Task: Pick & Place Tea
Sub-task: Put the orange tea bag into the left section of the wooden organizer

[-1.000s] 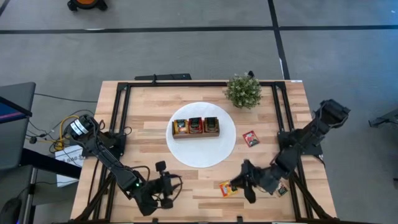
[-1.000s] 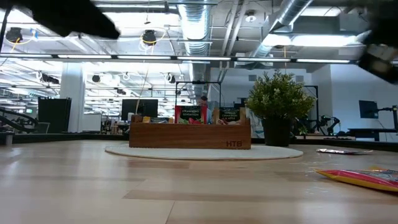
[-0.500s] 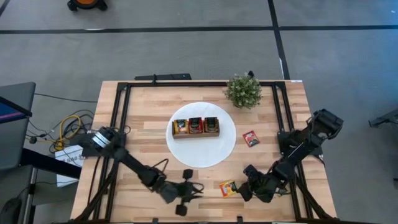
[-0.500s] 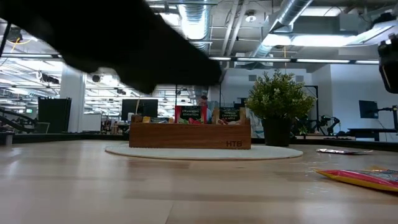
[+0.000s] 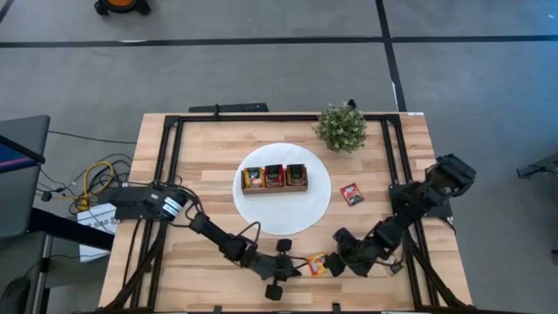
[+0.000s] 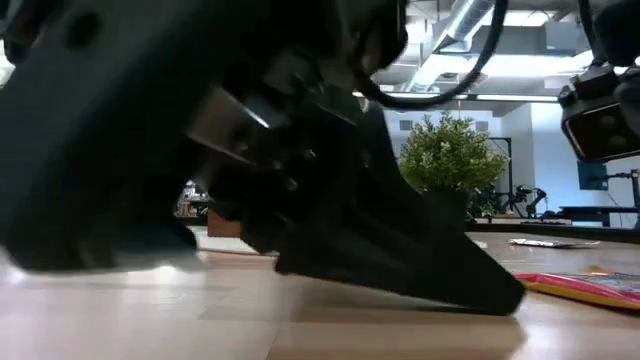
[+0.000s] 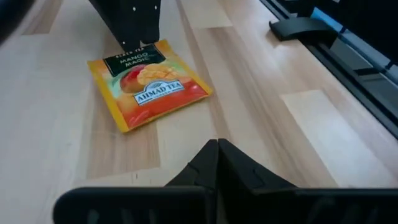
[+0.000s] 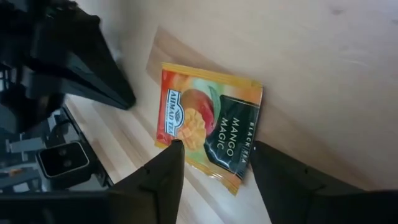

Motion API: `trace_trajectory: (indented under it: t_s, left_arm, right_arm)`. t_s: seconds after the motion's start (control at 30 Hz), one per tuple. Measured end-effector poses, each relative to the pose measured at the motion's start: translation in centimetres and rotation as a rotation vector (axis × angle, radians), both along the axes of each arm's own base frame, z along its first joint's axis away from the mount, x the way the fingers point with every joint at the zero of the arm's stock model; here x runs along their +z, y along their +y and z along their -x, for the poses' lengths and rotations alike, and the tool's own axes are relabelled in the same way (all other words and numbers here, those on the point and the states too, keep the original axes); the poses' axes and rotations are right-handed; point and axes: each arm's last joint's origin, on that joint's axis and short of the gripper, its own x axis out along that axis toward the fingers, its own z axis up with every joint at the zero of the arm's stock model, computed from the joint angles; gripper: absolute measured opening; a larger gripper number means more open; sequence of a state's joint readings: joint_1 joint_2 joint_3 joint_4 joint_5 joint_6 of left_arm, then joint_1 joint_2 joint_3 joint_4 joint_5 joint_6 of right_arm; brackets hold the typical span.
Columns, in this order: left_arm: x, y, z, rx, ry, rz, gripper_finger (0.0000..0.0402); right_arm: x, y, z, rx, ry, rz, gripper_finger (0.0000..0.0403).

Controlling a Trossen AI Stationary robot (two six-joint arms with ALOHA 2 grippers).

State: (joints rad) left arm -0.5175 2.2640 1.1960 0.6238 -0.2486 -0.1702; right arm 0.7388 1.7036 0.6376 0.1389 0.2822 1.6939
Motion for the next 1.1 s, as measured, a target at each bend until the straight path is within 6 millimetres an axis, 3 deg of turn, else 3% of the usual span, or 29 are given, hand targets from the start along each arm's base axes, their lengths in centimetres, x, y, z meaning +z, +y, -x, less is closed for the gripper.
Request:
trace_trajectory:
  t_s: [0.33,0.73,0.9,1.1]
  left_arm:
    - [-0.8,1.1,-1.4,0.038,0.013,0.050,0.0000]
    - [-0.9,1.2,-1.4,0.062,0.018,0.056,0.0000]
    - [0.0,1.2,-0.7,0.091,0.112,0.029,0.0000]
    - [2.2,0.7,1.3,0.092,0.270,-0.050,0.0008]
  right_arm:
    - [-0.3,-0.1,-1.2,0.068,-0.079,0.002,0.0136]
    - [-0.4,-0.3,-1.3,0.174,-0.112,0.121,0.0007]
    - [-0.3,-0.2,-1.4,0.201,-0.097,0.220,0.0001]
    - [1.8,0.6,-2.4,0.275,0.029,0.428,0.0000]
